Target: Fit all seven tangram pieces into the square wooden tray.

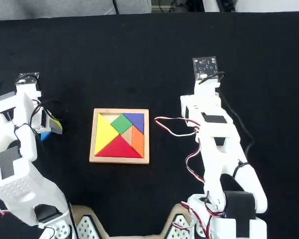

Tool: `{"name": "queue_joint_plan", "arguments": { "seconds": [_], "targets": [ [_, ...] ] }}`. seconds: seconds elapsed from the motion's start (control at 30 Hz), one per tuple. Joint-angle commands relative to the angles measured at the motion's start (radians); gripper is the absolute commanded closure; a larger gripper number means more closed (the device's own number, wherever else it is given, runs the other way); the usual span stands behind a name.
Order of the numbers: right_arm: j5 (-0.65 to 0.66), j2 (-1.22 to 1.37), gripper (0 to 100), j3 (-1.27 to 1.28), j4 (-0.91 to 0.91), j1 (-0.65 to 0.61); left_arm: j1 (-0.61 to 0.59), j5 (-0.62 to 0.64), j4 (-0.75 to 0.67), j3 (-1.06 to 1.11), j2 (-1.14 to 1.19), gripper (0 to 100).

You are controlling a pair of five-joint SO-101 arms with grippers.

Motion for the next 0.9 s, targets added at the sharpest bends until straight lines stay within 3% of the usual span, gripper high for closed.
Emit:
{"name": "queue_joint_plan", "arguments": {
  "seconds": [0.0, 0.77, 0.87],
  "targets": [
    [0.006, -0.002, 98.7, -0.004, -0.017, -0.014, -0.001, -0.005, -0.017, -0.058, -0.002, 72],
    [0.006, -0.002, 98.7, -0.005, -0.018, -0.012, -0.002, 0.002, -0.009, -0.048, -0.006, 72],
    [0.006, -0.002, 98.7, -0.005, -0.018, -0.012, -0.002, 0.002, -0.009, -0.048, -0.006, 77]
  ]
}}
